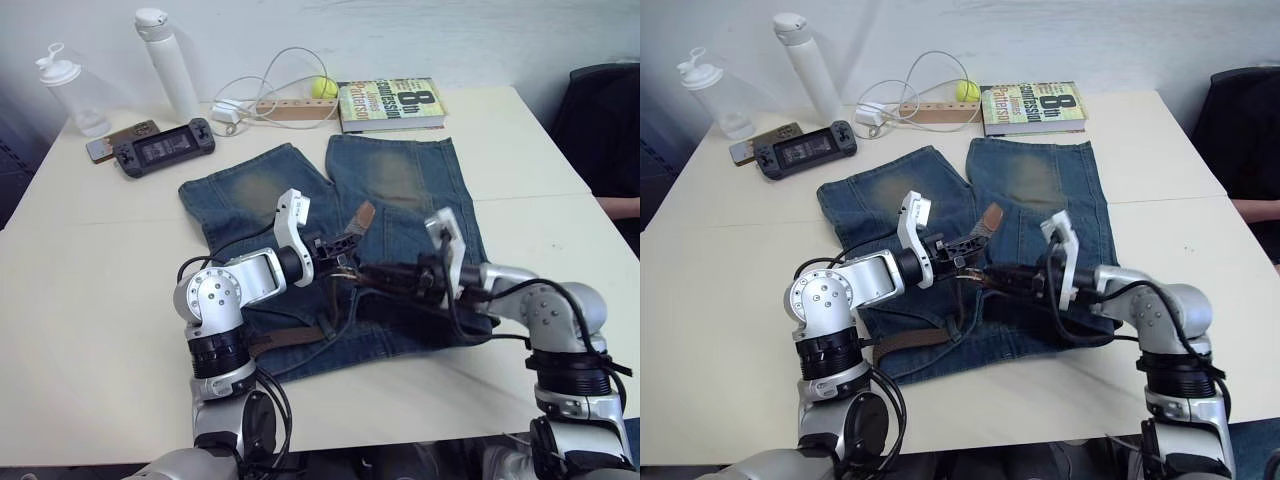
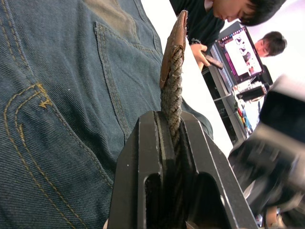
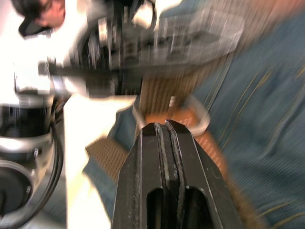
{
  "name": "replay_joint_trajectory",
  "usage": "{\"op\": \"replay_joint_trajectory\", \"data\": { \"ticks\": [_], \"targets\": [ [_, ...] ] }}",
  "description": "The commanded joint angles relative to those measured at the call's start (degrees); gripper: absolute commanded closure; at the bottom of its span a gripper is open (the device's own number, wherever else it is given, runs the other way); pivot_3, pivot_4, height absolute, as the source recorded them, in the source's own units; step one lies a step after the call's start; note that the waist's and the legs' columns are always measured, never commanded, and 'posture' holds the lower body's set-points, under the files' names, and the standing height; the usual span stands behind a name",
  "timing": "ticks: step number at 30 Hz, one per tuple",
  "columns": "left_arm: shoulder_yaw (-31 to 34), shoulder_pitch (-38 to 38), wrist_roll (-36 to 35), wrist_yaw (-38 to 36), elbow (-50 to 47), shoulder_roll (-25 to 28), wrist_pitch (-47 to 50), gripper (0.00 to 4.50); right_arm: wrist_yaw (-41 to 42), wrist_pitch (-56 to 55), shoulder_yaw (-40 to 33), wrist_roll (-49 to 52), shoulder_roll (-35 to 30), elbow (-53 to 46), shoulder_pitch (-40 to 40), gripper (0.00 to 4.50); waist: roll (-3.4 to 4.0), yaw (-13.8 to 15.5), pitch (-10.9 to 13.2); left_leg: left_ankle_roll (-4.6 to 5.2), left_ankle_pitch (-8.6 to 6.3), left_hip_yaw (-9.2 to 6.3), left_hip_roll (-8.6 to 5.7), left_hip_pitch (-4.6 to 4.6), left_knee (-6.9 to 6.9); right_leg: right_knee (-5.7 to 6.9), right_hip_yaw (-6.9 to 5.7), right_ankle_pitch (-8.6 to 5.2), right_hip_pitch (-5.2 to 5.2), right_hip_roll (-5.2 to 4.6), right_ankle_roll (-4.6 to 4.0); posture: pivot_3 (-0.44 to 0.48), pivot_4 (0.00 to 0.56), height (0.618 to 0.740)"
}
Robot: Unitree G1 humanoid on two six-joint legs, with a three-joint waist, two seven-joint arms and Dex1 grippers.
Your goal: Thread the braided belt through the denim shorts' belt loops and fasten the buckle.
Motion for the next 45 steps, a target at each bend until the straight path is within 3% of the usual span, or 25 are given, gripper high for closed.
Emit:
{"op": "replay_joint_trajectory", "data": {
  "ticks": [1, 5, 11, 14, 17, 20, 25, 29, 31, 36, 45],
  "targets": [
    [2.3, -1.7, -4.7, 1.8, 0.6, -7.8, 0.0, 4.50, 2.6, -2.9, 4.2, -2.4, -1.1, -0.7, 1.2, 4.39, -0.02, -0.1, 0.0, -0.01, 0.00, 0.00, 0.00, 0.03, 0.00, 0.00, 0.00, 0.00, 0.00, 0.02, 0.00, 0.000, 0.150, 0.740],
    [4.0, -2.4, -8.7, 3.2, 1.8, -7.7, 4.3, 4.50, 6.0, -8.5, 12.0, -9.8, -5.2, 0.7, 2.1, 4.39, -0.04, -0.1, 0.0, -0.03, -0.02, 0.00, 0.03, 0.03, 0.00, 0.00, 0.01, 0.00, 0.00, 0.05, 0.00, 0.000, 0.150, 0.740],
    [1.8, 0.5, -16.9, 2.1, -0.6, -2.4, 10.7, 4.50, 9.3, -13.6, 16.5, -16.1, -9.9, 3.8, 1.0, 4.39, -0.15, -0.1, -0.1, -0.05, -0.03, 0.01, 0.03, 0.06, 0.01, 0.00, 0.03, 0.00, 0.02, 0.05, 0.00, 0.000, 0.150, 0.740],
    [3.1, 0.2, -17.8, 3.1, -0.2, -1.2, 10.7, 4.50, 11.7, -12.2, 11.4, -11.1, -9.9, 4.3, -0.9, 4.39, -0.16, 0.0, -0.1, -0.06, -0.03, 0.01, 0.03, 0.07, 0.03, -0.05, 0.03, 0.00, 0.03, 0.05, 0.00, 0.000, 0.150, 0.740],
    [3.7, -0.6, -16.3, 4.5, 0.8, -3.3, 9.8, 4.50, 14.1, -9.6, 5.4, -5.6, -10.1, 5.4, -3.2, 4.39, -0.16, -0.1, -0.1, -0.07, -0.04, 0.02, 0.03, 0.07, 0.03, -0.05, 0.04, 0.00, 0.02, 0.06, 0.00, 0.000, 0.150, 0.740],
    [-5.8, 0.4, -8.9, 3.3, 0.5, -1.1, -1.5, 4.50, 16.8, -6.6, 1.4, -2.4, -12.7, 6.7, -4.9, 4.39, -0.17, 0.1, -0.1, -0.07, -0.04, 0.03, 0.03, 0.05, 0.04, -0.09, 0.03, 0.00, 0.01, 0.06, 0.00, 0.000, 0.150, 0.740],
    [-32.5, 2.3, 6.5, -13.7, -6.9, 12.9, -25.8, 4.50, 17.8, -4.8, -1.5, -1.4, -16.6, 6.5, -5.5, 4.39, -0.16, 0.2, -0.1, -0.04, -0.05, 0.05, 0.05, 0.01, -0.05, -0.46, 0.02, 0.08, 0.08, 0.06, 0.06, 0.000, 0.150, 0.740],
    [-35.5, 3.0, 7.7, -20.0, -8.8, 14.4, -34.5, 4.50, 16.6, -3.2, -3.1, 0.1, -17.4, 4.3, -5.6, 4.39, -0.16, 0.1, -0.1, -0.01, -0.07, 0.10, 0.06, 0.01, -0.08, -0.52, 0.06, 0.09, 0.06, 0.06, 0.06, 0.000, 0.150, 0.740],
    [-35.9, 3.6, 8.4, -20.9, -8.5, 15.0, -35.7, 4.50, 15.2, -1.9, -3.6, 1.2, -16.7, 2.4, -5.6, 4.39, -0.16, 0.1, -0.1, -0.01, -0.07, 0.11, 0.07, 0.03, -0.08, -0.51, 0.08, 0.10, 0.06, 0.06, 0.07, 0.000, 0.150, 0.740],
    [-28.2, 4.1, 2.8, -16.7, -7.4, 11.0, -32.0, 4.50, 10.2, -0.9, -1.9, 1.3, -11.8, 0.2, -4.3, 4.39, -0.16, 0.1, -0.1, -0.01, -0.07, 0.14, 0.13, 0.03, -0.06, -0.48, 0.12, 0.10, 0.04, 0.13, 0.06, 0.000, 0.150, 0.740],
    [-20.5, 4.7, -2.2, -9.4, -7.2, 8.0, -24.0, 4.50, 7.6, -2.6, 0.9, 0.7, -5.0, 1.0, -3.5, 4.39, -0.16, 0.2, -0.1, 0.03, -0.09, 0.14, 0.11, 0.01, -0.01, -0.50, 0.13, 0.14, 0.05, 0.13, 0.11, 0.000, 0.150, 0.740]
  ]
}}
